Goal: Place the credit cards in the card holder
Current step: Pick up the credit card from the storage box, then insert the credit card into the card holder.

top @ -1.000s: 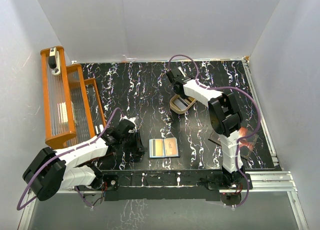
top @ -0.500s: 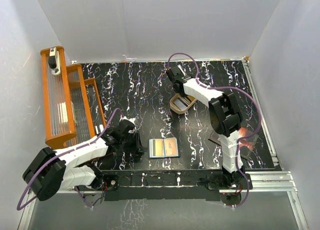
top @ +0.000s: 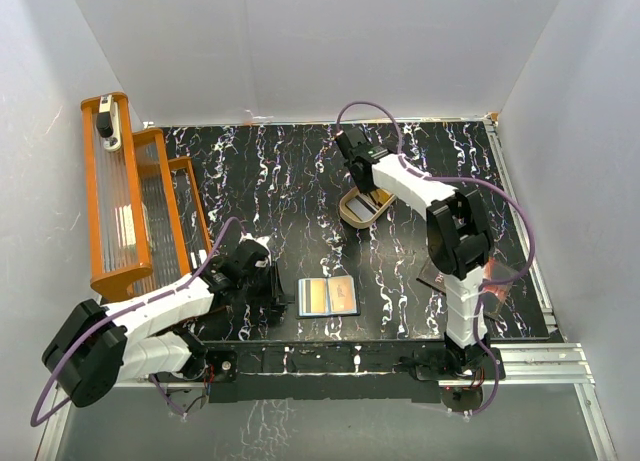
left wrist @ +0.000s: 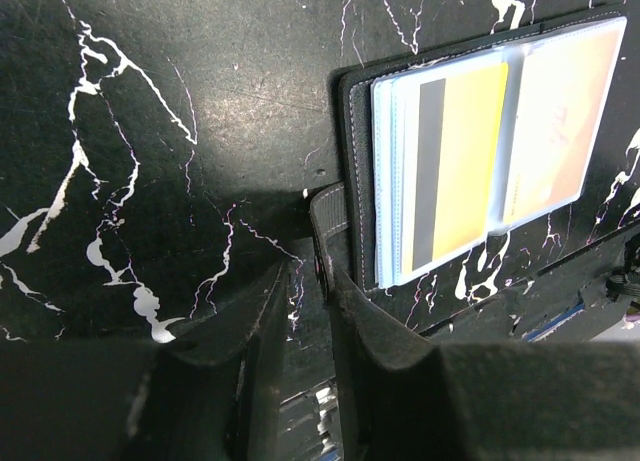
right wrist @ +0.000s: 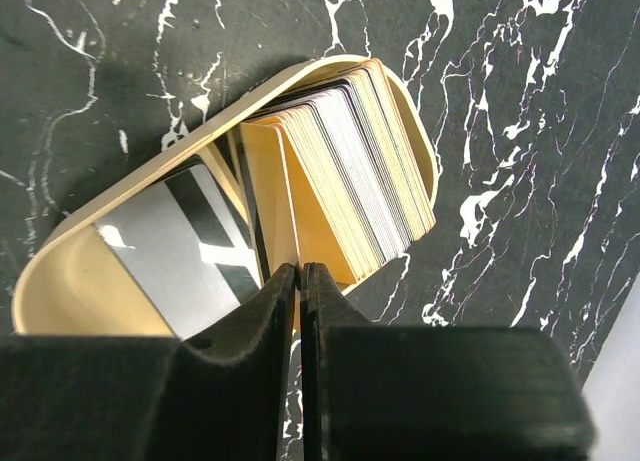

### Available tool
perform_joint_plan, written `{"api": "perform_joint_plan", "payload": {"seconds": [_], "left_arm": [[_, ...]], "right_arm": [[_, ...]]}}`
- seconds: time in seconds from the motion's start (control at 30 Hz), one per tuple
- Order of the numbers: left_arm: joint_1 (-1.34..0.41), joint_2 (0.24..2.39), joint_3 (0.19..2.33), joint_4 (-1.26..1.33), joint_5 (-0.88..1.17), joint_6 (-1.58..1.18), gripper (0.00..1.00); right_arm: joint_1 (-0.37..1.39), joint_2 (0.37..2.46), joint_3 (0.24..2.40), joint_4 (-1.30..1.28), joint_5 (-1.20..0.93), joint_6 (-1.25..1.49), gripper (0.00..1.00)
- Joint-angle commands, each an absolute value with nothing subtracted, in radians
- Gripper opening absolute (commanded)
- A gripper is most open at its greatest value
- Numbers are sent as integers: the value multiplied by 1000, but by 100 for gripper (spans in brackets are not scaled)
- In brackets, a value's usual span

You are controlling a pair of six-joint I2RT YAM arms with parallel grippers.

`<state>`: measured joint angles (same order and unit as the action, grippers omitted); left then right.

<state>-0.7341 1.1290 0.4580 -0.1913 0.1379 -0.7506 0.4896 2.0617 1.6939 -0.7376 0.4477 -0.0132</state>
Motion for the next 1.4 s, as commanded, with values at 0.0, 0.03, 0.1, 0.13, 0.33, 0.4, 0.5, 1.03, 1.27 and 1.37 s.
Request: {"api": "perform_joint_plan", "payload": {"seconds": [0.0,0.03,0.1,0.13,0.33,0.4,0.5,1.03,1.27,1.37], "left_arm": [[-732,1090,503,-238,116,-738,23],[-731,1085,504,-241,114,-740,24],[-731,1073,506,-249,110,-745,27],[-731,1066,508,-252,108,-748,29],[-730,1031,527,-292,94,-760,40],[-731,1020,542,-304,93,-764,42],[-731,1008,575,-317,96,-776,46],[-730,948,678,-202,227,-930,58],[-731,887,633,-3,250,-1111,56],[-732,883,627,45,251,-1152,55]], "right_arm": [[480,1968,1695,-717,392,27,0],[480,1961,1689,-718,383,32,0],[480,1950,1680,-721,372,42,0],[480,1946,1677,-724,368,47,0],[480,1911,1669,-762,348,85,0],[480,1890,1654,-765,333,101,0],[480,1852,1630,-772,296,126,0],[484,1483,1387,-729,-14,306,0],[493,1221,1110,-532,-300,529,0],[494,1115,1016,-448,-370,602,0]]}}
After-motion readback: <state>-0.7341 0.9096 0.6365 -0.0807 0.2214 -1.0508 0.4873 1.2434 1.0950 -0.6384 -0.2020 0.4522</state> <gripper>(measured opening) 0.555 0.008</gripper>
